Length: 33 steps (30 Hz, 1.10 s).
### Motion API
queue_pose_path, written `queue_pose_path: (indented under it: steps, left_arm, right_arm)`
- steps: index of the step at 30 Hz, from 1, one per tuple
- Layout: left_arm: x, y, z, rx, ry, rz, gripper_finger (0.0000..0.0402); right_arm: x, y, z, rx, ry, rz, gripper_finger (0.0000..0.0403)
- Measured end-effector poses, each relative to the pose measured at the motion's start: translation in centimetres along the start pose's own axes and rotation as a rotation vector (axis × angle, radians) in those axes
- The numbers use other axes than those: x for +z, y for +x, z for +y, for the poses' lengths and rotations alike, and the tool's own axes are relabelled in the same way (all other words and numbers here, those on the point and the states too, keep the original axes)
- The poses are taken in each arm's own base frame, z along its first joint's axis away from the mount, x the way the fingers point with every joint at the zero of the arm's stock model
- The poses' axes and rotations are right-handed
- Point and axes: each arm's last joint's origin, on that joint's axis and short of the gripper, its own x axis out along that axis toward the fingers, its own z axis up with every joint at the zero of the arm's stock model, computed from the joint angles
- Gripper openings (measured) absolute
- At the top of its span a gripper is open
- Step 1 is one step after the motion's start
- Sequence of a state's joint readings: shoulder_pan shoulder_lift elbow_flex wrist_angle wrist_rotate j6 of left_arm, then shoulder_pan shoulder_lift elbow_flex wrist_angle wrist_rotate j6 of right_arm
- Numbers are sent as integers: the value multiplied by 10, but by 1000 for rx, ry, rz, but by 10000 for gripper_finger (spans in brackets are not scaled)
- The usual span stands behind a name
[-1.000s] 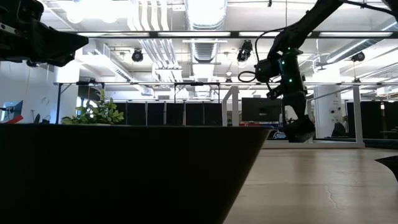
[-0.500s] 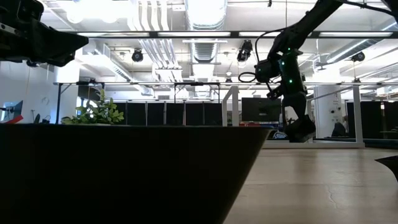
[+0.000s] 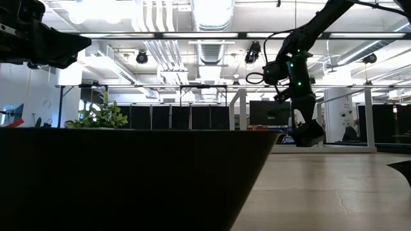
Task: Pick & Place Mini shaped plates
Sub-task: Put the distorted square plate on the shelf
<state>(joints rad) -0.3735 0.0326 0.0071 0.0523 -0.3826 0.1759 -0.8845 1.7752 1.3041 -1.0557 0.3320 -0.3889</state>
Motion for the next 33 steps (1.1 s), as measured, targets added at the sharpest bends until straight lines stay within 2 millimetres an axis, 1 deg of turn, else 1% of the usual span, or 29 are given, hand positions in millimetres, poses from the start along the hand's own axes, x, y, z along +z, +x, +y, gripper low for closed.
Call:
queue_pose_path:
  steps: [2, 6, 12, 27, 33]
  left_arm:
    - [0, 0, 0, 0, 0, 0, 0]
    - [0, 0, 0, 0, 0, 0, 0]
    - [0, 0, 0, 0, 0, -1, 0]
    - [0, 0, 0, 0, 0, 0, 0]
    - [0, 0, 0, 0, 0, 0, 0]
  right_arm:
    - [1, 0, 1, 29, -33, -14, 9]
    - [2, 0, 1, 29, -55, -31, 9]
    - [2, 0, -1, -14, -55, -10, 9]
    - [3, 4, 0, -16, -67, -5, 9]
    - [4, 4, -2, -54, -77, 6, 9]
